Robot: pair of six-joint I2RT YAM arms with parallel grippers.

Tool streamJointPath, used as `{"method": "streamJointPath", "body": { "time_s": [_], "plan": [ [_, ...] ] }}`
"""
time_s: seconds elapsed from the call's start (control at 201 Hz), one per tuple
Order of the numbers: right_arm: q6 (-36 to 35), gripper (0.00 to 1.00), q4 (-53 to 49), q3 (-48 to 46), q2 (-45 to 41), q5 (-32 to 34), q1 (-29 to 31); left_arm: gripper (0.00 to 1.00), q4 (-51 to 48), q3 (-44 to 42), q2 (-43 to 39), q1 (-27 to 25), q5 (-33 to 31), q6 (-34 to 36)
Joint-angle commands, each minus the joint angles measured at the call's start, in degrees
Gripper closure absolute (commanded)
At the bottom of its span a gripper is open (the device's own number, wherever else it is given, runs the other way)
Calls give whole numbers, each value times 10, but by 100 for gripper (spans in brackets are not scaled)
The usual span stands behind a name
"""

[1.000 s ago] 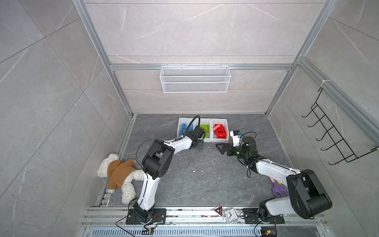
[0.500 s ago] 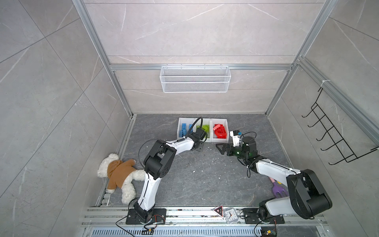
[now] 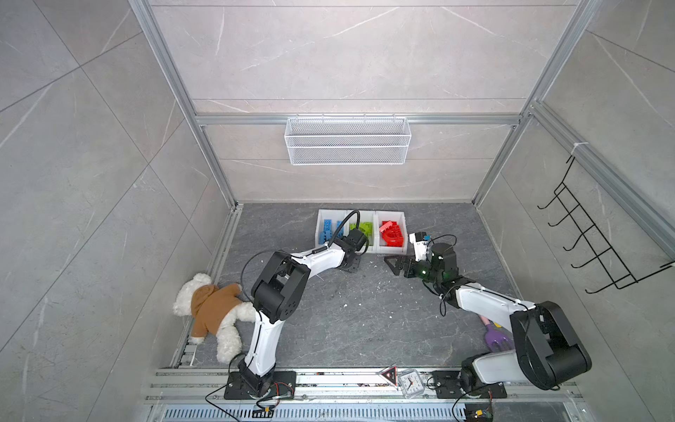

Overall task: Sort the legos into containers by color
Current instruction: 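Lift the last blue brick and drop it into the blue compartment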

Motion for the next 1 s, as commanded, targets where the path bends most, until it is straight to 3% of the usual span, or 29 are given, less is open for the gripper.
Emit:
{"method": "streamJointPath", "body": {
  "time_s": [0.0,0.274,0.493,0.717,0.991],
  "plan": [
    [-5,3,-6,17,-3,-8,0,76,-56,-4,-57,0,18,11],
    [-6,3,-6,17,-2,-8,-1,77,-83,-33,-124,2,6,6],
    [-5,3,-6,16,-6,-6,0,77,-66,-6,-158,52,12,40],
    [-8,3,-10,15,-9,-3,0,78,-11,57,-110,118,59,79],
    [-10,3,-12,16,-8,1,0,76,8,179,-10,140,90,145]
  ]
}}
